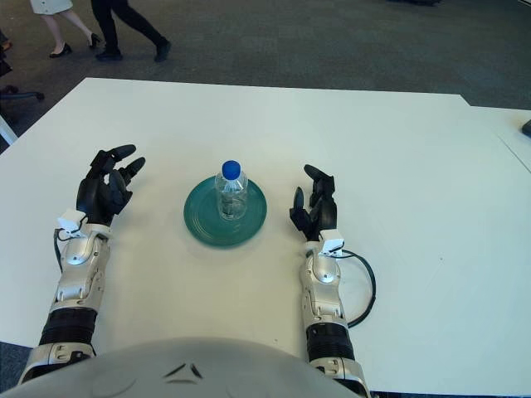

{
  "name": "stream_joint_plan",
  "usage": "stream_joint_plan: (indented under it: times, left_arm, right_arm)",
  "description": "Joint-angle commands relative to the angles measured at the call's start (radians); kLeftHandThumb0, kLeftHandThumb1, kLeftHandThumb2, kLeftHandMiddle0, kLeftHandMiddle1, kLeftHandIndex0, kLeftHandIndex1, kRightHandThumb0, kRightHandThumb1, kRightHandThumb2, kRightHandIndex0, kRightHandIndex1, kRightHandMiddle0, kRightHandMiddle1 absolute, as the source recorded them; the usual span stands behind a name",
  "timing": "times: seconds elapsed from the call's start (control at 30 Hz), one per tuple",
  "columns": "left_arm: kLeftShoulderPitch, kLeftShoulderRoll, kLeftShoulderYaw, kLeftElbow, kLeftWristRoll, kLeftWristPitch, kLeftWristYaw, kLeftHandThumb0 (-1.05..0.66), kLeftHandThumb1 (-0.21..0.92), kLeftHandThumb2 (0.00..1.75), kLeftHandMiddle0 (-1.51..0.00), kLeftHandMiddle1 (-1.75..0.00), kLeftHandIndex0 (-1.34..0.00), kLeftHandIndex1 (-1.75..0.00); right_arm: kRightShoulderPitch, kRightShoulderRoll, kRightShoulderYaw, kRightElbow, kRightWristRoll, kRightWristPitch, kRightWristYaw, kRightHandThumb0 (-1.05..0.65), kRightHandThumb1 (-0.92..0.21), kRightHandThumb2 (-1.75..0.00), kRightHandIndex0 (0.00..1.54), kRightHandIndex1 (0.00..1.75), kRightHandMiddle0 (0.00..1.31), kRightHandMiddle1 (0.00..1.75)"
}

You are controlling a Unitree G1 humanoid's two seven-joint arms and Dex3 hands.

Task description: Put the bottle into the plate.

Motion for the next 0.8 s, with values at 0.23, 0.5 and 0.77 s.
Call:
stream_joint_plan:
  times: [0.23,0.5,0.77]
  left_arm:
    - [-0.029,-0.041,-0.071,0.098,0.108,0.069,0.05,-0.64,0.92,0.83,-0.62,-0.63,-0.42,-1.02]
    - [0.003,-0.067,-0.09,0.185,0.121,-0.007,0.041,-0.62,0.92,0.88,-0.54,-0.49,-0.3,-0.96]
    - [0.004,-0.083,-0.099,0.208,0.133,-0.024,0.06,-0.65,0.92,0.91,-0.43,-0.24,-0.14,-0.9]
  right_arm:
    - [0.035,-0.011,-0.009,0.071,0.003,0.043,-0.001,-0.52,-0.92,-0.63,0.51,0.0,0.12,1.03]
    - [0.032,-0.019,-0.016,0.054,0.009,0.063,0.0,-0.51,-0.92,-0.65,0.5,0.0,0.07,0.99]
    - [0.025,-0.031,-0.021,0.073,0.002,0.007,0.002,-0.51,-0.92,-0.65,0.5,0.0,0.05,0.93]
